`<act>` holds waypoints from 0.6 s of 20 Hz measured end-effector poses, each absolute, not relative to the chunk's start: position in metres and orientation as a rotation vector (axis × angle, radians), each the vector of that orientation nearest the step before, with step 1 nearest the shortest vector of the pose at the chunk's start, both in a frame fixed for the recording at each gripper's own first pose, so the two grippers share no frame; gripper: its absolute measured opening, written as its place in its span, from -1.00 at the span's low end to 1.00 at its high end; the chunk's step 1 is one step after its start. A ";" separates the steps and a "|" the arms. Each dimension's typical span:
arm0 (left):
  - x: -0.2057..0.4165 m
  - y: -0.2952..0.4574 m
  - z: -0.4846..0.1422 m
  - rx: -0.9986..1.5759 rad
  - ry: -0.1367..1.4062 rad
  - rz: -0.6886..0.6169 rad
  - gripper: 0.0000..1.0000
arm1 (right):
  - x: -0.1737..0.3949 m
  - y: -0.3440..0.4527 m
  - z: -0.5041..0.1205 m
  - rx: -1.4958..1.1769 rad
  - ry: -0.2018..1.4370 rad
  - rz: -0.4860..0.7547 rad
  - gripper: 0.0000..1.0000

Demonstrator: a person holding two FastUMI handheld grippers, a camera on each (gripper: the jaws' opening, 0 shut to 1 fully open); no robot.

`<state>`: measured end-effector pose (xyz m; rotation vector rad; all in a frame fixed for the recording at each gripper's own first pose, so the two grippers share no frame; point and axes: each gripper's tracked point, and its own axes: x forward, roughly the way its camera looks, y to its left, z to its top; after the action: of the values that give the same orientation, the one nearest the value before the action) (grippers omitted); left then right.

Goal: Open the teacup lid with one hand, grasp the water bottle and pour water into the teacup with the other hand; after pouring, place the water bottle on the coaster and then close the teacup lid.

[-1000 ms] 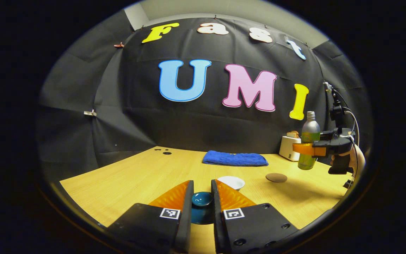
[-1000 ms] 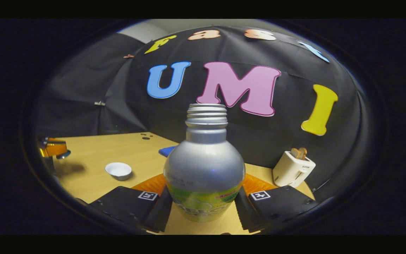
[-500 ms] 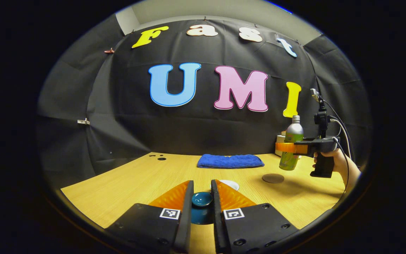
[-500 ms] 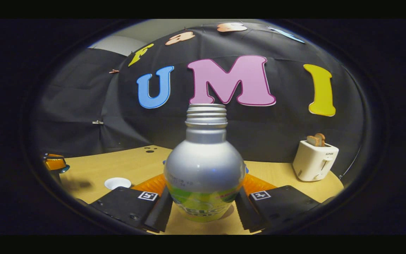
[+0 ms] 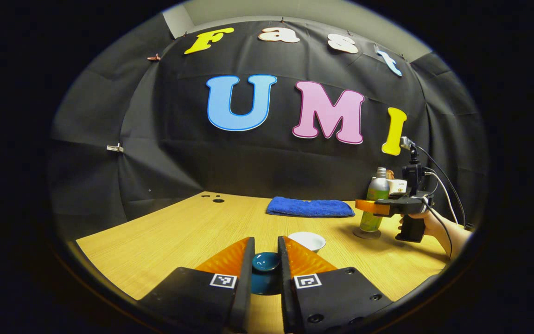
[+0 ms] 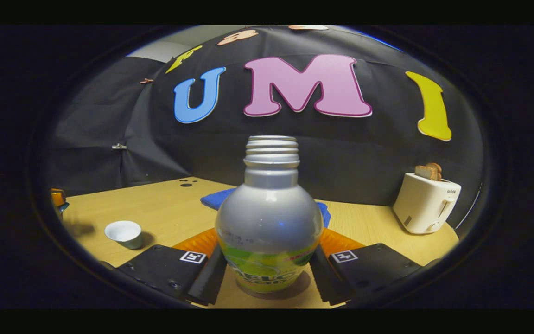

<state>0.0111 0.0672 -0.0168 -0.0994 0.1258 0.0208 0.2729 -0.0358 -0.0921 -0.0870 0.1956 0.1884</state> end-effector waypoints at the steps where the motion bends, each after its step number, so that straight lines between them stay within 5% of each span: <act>1: 0.012 0.068 -0.019 -0.100 0.126 0.023 -0.39 | 0.274 -0.037 -0.098 -0.090 0.209 0.185 0.65; 12: 0.010 0.067 -0.030 -0.107 0.160 0.037 -0.39 | 0.273 -0.043 -0.107 -0.051 0.206 0.171 0.71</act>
<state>0.0100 0.0672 -0.0302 -0.1068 0.1596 0.0369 0.2735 -0.0433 -0.1069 -0.0513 0.2058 0.1708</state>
